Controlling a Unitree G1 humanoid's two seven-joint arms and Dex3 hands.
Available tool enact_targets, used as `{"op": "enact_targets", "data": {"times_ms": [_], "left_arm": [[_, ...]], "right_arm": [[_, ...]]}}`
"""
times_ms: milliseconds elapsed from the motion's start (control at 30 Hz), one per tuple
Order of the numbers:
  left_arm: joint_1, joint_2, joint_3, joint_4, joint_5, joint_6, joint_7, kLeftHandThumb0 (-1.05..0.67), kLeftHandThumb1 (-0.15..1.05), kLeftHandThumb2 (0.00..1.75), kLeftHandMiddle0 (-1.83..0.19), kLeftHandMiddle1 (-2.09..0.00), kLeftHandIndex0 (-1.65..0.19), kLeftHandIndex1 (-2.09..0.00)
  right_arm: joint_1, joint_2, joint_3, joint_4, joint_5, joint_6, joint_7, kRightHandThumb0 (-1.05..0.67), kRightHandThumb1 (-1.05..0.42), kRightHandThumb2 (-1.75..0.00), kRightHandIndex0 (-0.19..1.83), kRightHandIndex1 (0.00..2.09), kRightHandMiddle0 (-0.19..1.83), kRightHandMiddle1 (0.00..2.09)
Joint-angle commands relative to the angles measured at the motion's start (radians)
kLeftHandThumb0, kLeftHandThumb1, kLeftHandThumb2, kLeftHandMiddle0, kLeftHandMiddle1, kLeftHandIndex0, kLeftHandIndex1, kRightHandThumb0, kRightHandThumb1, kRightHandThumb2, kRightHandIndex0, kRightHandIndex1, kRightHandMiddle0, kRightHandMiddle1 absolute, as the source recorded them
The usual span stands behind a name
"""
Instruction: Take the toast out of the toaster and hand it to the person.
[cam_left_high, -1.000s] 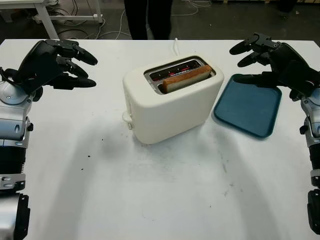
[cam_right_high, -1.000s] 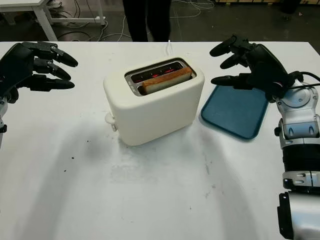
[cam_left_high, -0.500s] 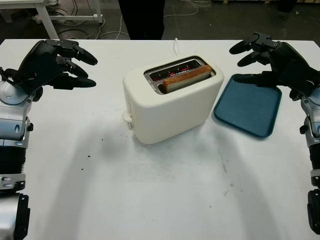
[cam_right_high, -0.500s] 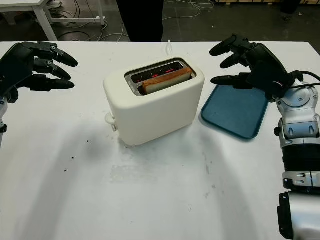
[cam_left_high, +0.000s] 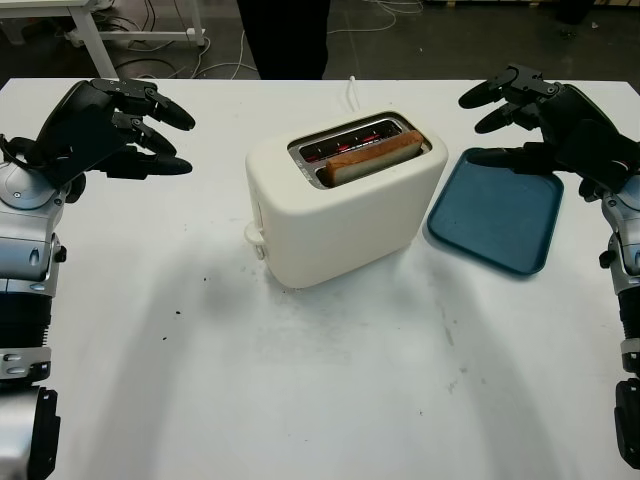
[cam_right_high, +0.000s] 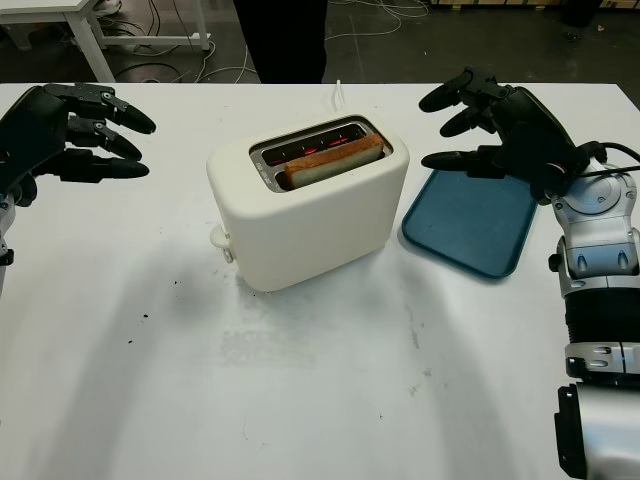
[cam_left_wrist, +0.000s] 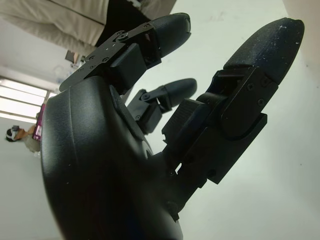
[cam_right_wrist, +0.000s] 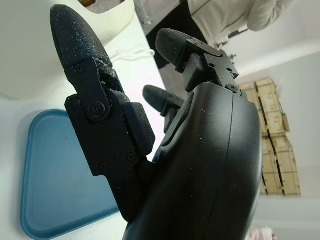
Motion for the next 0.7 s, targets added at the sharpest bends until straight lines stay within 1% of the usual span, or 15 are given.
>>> {"op": "enact_targets", "data": {"times_ms": [0,667], "left_arm": [[-0.001,0.003,0.007,-0.003,-0.002,0.0,0.001,-1.05,0.56,0.0,-0.82,-0.86,-0.84,-0.68],[0.0,0.003,0.008,-0.003,-0.003,-0.001,-0.001,-1.05,0.57,0.0,-0.82,-0.85,-0.84,-0.67]], "right_arm": [[-0.011,0.007,-0.002,-0.002,0.009,-0.003,-0.001,-0.88,-0.83,0.0,0.07,1.31,0.17,1.01],[-0.014,0.007,0.0,0.006,0.008,-0.004,0.0,-0.9,-0.83,0.0,0.08,1.32,0.18,1.02]]}}
